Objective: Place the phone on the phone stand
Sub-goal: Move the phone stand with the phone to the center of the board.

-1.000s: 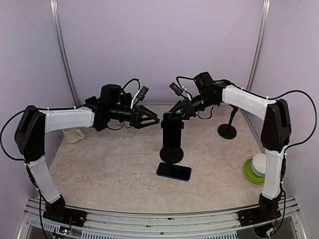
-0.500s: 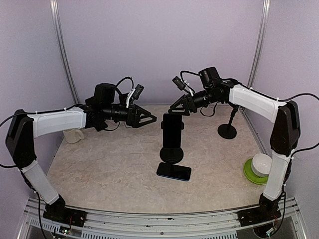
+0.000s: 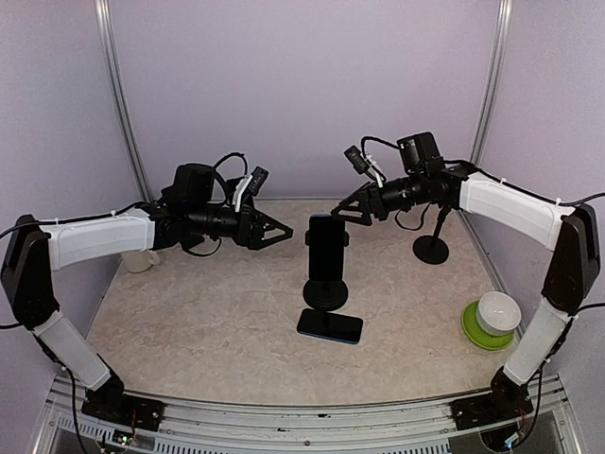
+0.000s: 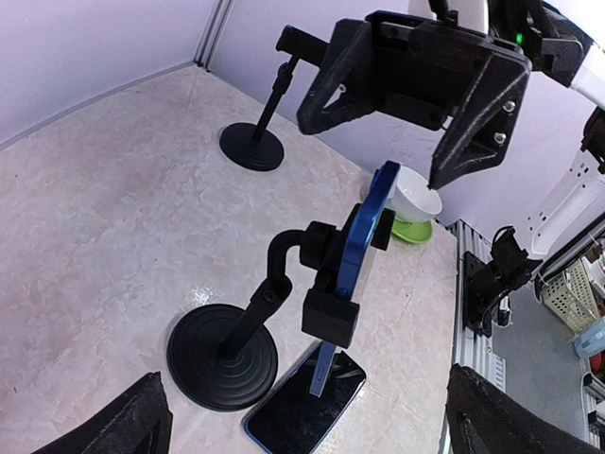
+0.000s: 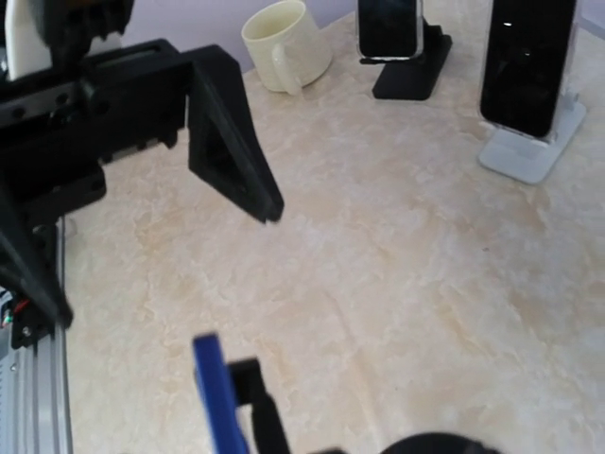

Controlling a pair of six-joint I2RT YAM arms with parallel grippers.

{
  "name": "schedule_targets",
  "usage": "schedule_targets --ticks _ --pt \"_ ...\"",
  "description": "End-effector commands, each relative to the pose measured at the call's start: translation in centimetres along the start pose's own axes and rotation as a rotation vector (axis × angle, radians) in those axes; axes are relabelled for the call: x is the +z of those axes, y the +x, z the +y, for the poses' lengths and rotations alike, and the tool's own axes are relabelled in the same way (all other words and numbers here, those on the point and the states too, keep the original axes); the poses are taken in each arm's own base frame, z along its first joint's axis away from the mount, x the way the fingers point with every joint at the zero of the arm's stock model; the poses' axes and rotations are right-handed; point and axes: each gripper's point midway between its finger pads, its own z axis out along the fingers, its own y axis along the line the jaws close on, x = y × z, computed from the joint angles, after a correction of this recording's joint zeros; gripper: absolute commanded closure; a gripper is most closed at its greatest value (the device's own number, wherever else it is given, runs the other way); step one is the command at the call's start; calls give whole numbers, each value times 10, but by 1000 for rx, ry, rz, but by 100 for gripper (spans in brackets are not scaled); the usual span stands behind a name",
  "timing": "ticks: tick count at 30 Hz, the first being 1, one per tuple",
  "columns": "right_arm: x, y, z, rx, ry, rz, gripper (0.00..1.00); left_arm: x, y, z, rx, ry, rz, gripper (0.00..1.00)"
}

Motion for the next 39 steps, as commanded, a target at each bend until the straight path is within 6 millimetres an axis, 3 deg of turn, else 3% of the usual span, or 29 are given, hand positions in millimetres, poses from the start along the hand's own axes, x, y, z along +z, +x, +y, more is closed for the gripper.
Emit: schedule_targets --ticks 1,13,18,28,39 --pt "-12 -4 13 -22 38 -47 26 -10 -3 -1 -12 -59 -6 1" --pt "-11 42 16 51 79 -34 35 -39 -2 4 -78 -171 -38 1" --pt "-9 48 17 56 69 -37 43 -54 -2 2 -91 -202 -58 1" --pt "-6 44 23 54 12 -60 55 -74 15 4 -112 -260 -49 1" --pt "4 54 26 58 4 -27 59 -92 14 8 -138 -310 -88 1"
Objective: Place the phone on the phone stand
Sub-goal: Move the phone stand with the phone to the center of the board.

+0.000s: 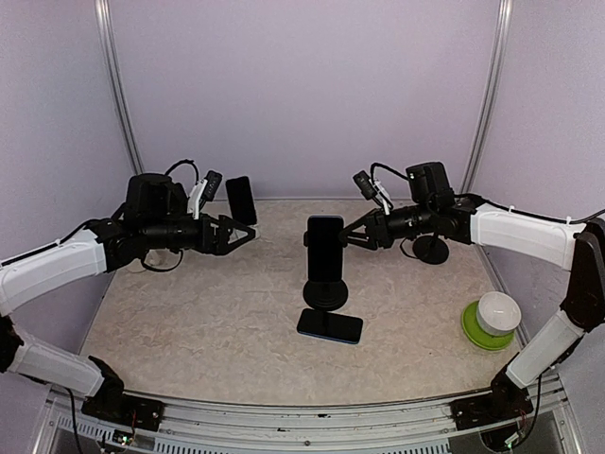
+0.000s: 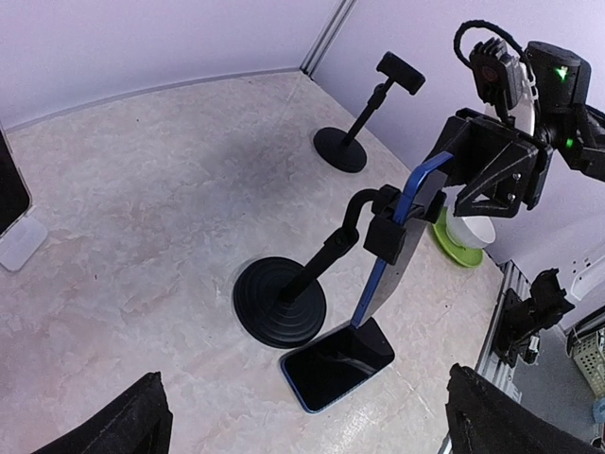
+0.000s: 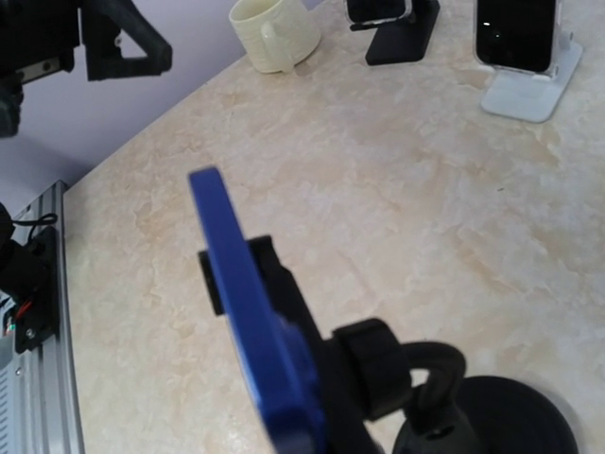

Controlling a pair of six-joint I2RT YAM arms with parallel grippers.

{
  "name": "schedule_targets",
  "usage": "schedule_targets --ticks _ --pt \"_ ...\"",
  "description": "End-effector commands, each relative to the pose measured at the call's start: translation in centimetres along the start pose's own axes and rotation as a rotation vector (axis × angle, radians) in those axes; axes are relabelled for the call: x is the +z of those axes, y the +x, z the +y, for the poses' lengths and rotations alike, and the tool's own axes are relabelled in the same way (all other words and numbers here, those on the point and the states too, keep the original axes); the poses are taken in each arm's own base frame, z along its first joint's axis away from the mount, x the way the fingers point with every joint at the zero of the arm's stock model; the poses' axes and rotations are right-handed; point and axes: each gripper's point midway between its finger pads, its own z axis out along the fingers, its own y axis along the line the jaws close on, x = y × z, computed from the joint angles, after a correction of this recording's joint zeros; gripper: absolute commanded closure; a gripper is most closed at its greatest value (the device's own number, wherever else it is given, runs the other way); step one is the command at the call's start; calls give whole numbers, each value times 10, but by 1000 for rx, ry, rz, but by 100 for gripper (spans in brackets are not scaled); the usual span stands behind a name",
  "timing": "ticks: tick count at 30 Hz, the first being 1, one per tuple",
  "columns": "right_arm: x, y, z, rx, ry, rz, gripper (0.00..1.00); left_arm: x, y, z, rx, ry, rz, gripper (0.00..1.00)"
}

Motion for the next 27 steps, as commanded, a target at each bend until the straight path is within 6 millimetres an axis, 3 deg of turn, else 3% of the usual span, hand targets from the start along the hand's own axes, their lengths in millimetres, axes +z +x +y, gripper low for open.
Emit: schedule_targets --ticks 1,22,27 --pt "5 6 10 -17 -21 17 59 -11 -3 7 -18 -39 -24 1" --pt "5 16 1 -3 35 50 61 -21 -4 11 -34 -48 -46 1" --pt "8 16 5 -3 2 50 74 -21 -3 12 -34 -47 -44 1"
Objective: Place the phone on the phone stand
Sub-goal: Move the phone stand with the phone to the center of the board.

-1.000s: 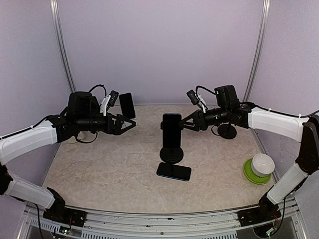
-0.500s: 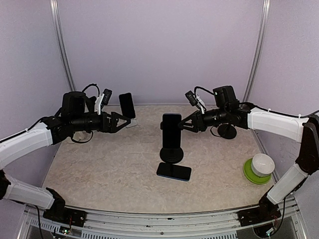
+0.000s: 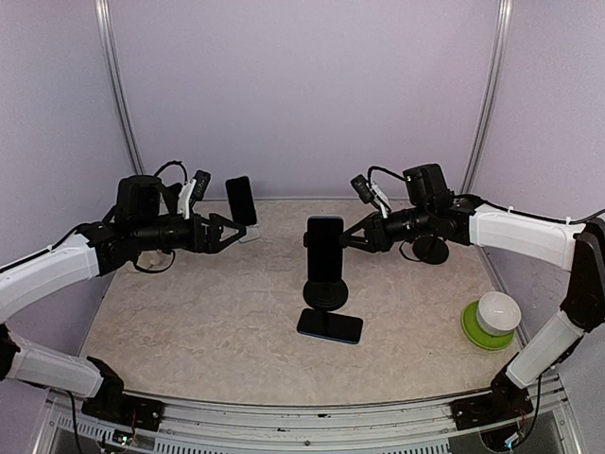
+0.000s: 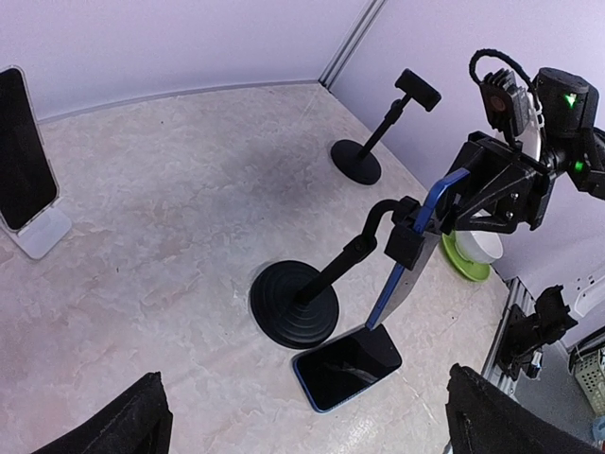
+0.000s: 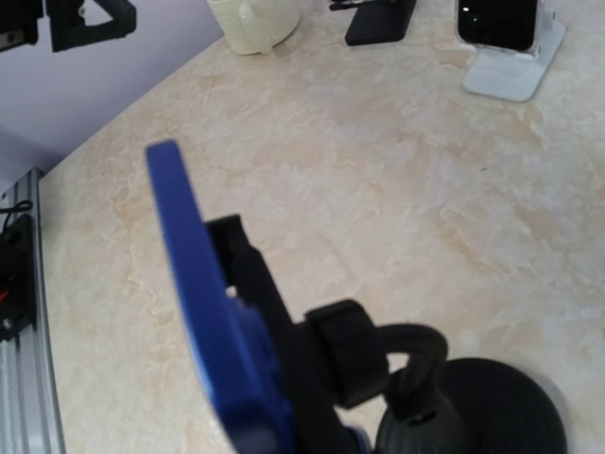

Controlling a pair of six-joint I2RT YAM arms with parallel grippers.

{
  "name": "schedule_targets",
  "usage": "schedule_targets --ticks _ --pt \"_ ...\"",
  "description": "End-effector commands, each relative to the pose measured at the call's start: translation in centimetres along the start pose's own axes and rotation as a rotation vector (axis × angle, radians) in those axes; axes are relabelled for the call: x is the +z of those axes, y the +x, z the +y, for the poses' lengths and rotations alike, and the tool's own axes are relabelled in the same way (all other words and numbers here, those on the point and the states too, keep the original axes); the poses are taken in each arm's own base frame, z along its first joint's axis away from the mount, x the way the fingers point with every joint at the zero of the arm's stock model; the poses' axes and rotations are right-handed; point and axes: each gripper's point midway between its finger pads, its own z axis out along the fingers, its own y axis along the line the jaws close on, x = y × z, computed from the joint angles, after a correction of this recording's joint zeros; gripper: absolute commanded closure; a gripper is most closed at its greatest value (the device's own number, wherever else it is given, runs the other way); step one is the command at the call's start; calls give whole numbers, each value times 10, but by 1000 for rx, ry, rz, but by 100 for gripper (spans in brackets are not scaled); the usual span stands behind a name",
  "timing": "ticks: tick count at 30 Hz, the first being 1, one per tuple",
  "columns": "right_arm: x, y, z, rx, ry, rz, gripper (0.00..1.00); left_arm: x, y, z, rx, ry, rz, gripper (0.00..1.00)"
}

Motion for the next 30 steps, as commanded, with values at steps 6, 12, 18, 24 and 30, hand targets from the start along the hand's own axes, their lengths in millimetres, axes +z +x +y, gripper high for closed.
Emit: schedule_targets --ticks 6,12,18,24,30 --pt "6 9 9 9 -52 27 87 -9 -1 1 3 -7 -13 1" --pt "2 -12 15 -21 -66 -16 92 -10 0 3 -1 -6 -11 1" --pt "-2 -44 15 -52 -37 -65 97 -10 0 3 -2 -6 -13 1" --pt "-1 -60 8 -66 3 -89 97 -12 2 5 -3 -14 -12 1" --pt "0 -73 -3 -76 58 -115 100 -14 3 7 -6 -20 -12 1"
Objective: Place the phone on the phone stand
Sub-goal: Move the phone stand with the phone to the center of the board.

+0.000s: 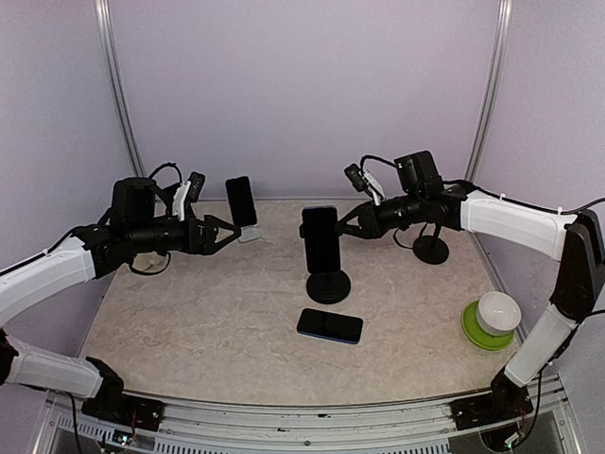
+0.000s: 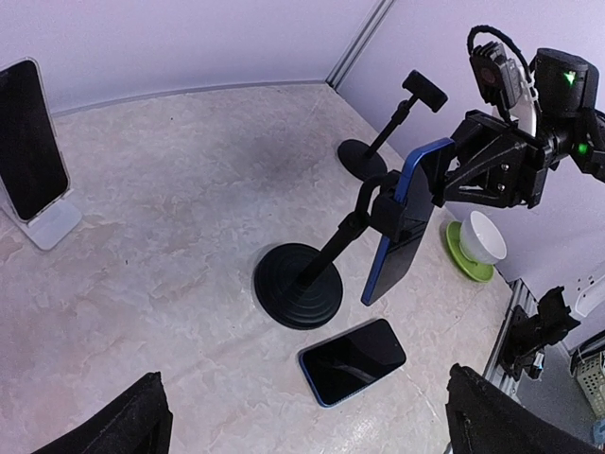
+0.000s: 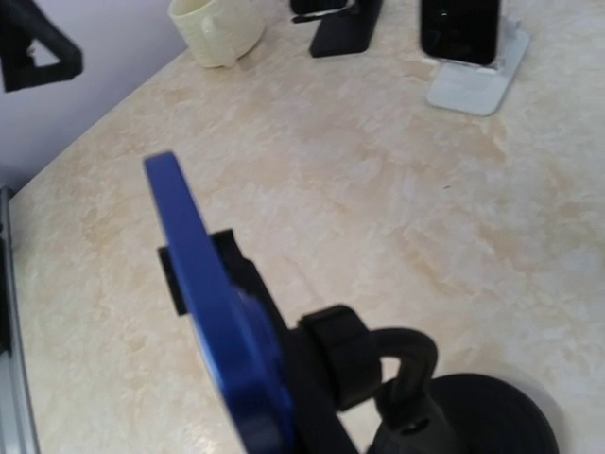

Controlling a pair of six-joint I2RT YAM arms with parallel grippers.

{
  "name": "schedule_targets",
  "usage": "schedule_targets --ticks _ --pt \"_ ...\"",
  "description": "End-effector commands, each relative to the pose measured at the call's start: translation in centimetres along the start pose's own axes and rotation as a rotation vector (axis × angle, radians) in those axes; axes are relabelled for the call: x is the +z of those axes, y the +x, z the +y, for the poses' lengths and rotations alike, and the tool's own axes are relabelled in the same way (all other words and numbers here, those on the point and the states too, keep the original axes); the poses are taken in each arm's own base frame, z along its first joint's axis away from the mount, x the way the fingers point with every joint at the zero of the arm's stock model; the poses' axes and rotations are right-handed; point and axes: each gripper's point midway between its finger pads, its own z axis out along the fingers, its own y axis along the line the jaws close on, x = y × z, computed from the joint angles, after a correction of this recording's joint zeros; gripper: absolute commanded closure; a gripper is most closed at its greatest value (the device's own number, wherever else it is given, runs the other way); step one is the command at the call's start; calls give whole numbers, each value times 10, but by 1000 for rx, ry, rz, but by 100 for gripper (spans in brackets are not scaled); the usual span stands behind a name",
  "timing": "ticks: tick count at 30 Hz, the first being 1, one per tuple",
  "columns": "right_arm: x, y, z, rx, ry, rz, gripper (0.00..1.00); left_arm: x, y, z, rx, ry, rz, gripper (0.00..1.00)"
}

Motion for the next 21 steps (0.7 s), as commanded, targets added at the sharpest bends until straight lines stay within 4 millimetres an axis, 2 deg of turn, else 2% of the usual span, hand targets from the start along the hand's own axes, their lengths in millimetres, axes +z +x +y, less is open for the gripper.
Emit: schedule_targets --ticks 1,11,21 --pt "-10 -52 9 -87 16 -133 100 -6 1 2 0 -3 -7 1" --pt "-19 -78 -14 -93 108 -197 100 -8 0 -1 -6 5 -5 1" --pt "-33 -103 -54 -58 203 -281 100 -10 -2 -3 -8 6 -6 1"
